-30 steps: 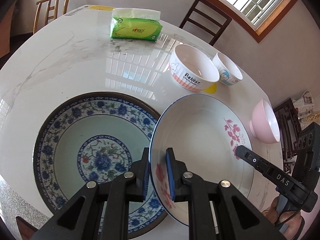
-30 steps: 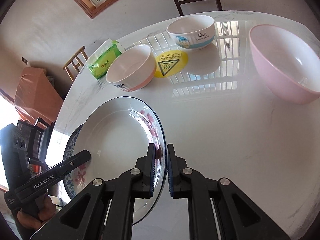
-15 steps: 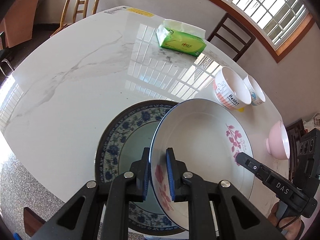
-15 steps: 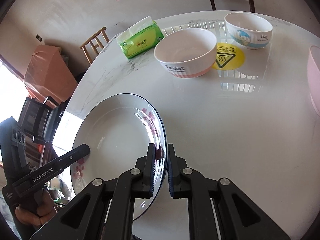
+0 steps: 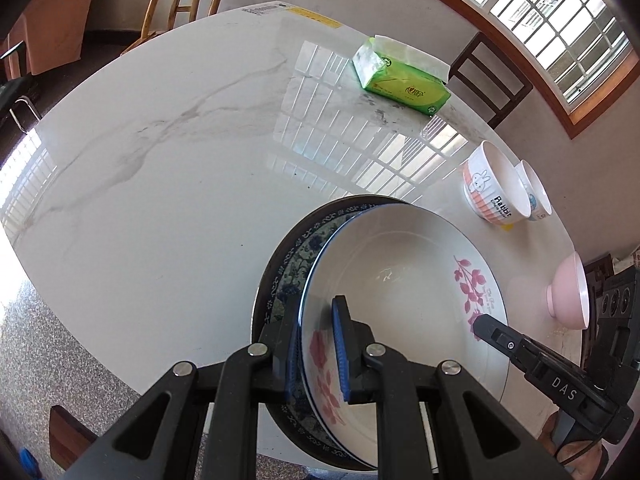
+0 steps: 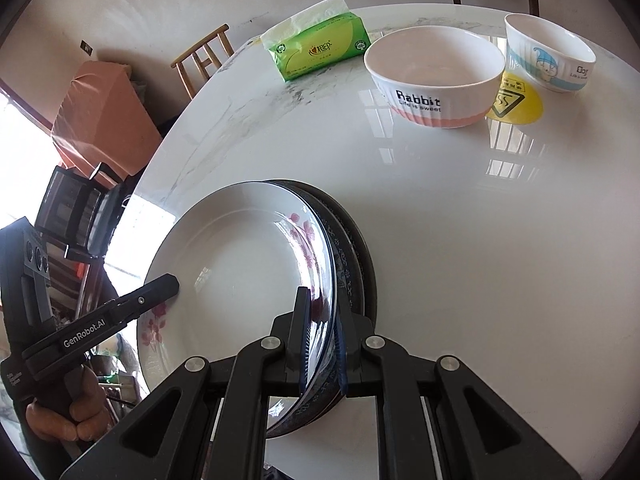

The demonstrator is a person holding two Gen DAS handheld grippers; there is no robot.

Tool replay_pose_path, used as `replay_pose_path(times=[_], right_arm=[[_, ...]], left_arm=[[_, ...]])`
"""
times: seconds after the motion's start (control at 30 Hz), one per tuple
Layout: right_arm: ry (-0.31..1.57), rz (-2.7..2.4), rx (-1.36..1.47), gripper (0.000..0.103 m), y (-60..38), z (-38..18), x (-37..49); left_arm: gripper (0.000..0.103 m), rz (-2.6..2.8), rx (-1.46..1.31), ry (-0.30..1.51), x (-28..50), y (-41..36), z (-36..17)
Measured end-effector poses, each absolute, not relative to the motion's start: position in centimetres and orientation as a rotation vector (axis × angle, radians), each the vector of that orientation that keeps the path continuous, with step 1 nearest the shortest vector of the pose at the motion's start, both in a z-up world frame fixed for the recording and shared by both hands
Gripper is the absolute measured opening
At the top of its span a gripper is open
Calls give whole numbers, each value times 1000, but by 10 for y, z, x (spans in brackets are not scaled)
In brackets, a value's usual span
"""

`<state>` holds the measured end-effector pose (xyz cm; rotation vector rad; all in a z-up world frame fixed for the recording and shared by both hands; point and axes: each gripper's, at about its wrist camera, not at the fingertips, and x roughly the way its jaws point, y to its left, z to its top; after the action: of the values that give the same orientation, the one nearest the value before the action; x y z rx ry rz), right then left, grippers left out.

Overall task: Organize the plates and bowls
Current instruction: 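Lower the pink-flowered plate onto the blue-and-white plate stack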

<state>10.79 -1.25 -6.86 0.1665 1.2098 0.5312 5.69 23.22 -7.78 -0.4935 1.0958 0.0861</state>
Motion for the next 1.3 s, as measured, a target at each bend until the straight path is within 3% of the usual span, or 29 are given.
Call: replay_pose_path(times=[0.77,1.3], right_arm=[[1231,513,154,14,-7,-75,109],[1264,509,95,26,2,-70,110]], left_arm=[[15,94,-497,1103,58,234,-81],[18,135,-436,1132,65,225,-79]])
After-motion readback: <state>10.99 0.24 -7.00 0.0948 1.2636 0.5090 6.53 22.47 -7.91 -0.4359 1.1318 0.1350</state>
